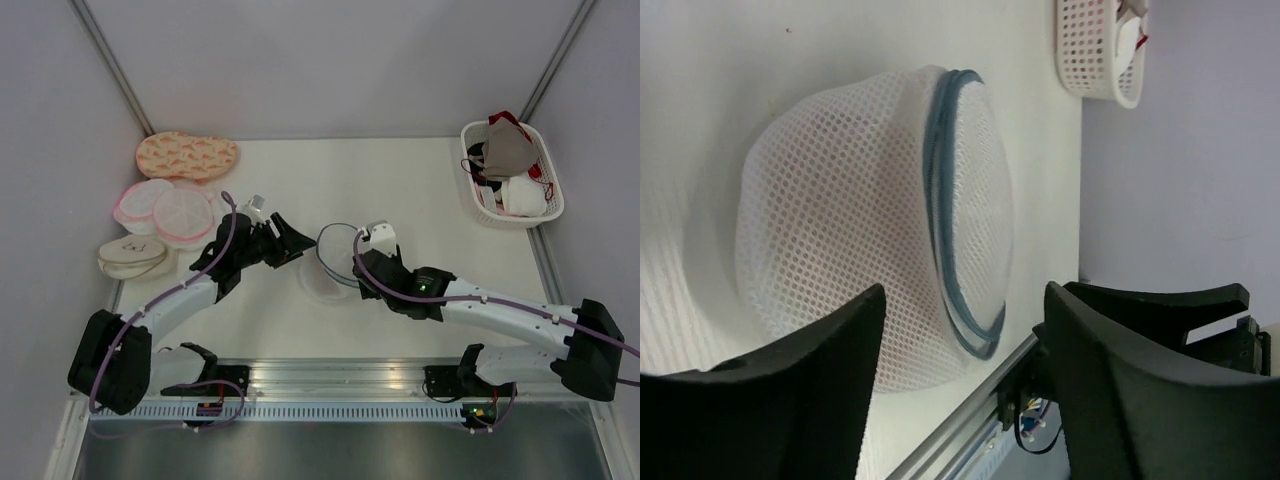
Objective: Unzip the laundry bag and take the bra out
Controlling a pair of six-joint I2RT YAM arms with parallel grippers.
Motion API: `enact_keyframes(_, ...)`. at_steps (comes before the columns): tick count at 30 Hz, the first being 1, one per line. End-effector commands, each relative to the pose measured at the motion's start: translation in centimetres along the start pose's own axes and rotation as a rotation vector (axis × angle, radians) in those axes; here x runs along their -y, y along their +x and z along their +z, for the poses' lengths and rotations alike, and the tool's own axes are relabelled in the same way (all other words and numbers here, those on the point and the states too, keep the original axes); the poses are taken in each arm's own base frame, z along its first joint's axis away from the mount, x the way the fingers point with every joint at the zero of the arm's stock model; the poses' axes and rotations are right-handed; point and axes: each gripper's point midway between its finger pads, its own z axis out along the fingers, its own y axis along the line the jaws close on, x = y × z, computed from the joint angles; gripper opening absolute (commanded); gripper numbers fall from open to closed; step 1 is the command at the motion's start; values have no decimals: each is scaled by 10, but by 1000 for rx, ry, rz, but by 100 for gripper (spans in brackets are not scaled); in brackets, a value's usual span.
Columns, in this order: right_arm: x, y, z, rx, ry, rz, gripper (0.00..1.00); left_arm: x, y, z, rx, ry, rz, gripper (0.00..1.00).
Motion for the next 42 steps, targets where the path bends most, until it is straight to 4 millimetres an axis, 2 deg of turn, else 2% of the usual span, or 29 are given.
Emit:
enact_keyframes(1,-12,-14,-21,29,-128,-16,62,25,-11,-23,85,89,36,71)
enact_keyframes(2,-14,-17,-24,34,-146,-15,63,24,-10,-27,92,83,34,77)
enact_keyframes(5,-26,-25,-33,50,-227,-19,63,28,-11,-46,141,84,46,83)
enact_keyframes(7,-37,-32,-36,74,-275,-27,63,18,-10,-55,172,42,39,85)
enact_keyframes(8,-46,-34,-36,68,-305,-35,63,25,-13,-68,209,66,49,86)
enact_keyframes(10,-57,-37,-30,62,-325,-61,62,16,-11,-76,240,35,43,88)
enact_keyframes(12,-72,-51,-32,83,-354,-62,62,20,-13,-91,286,50,46,90)
enact_keyframes(15,-92,-62,-25,90,-373,-93,59,17,-9,-101,302,52,45,92)
enact_keyframes(16,-98,-59,-17,71,-367,-109,57,11,-5,-101,291,36,38,92)
enact_keyframes(17,-105,-67,-18,86,-377,-116,56,9,-3,-101,285,29,37,93)
enact_keyframes(19,-112,-65,-4,68,-354,-138,51,6,1,-102,270,19,35,93)
enact_keyframes(20,-115,-71,-2,75,-348,-144,49,4,3,-101,264,16,31,93)
enact_keyframes(25,-112,-59,29,13,-215,-199,41,3,6,-105,264,25,31,93)
enact_keyframes(26,-109,-63,33,25,-178,-200,39,3,6,-106,268,25,34,93)
enact_keyframes(29,-101,-60,43,19,-108,-212,25,4,5,-107,273,29,39,93)
enact_keyframes(30,-101,-60,45,20,-96,-212,17,5,5,-108,274,30,40,93)
enact_keyframes(32,-97,-63,47,30,-60,-214,11,4,6,-108,271,28,39,93)
enact_keyframes(33,-96,-65,47,37,-49,-213,4,3,6,-107,271,26,40,93)
enact_keyframes(34,-95,-66,46,41,-43,-216,0,3,6,-107,269,26,40,93)
enact_keyframes(42,-84,-85,26,108,-21,-181,0,3,6,-107,269,26,35,93)
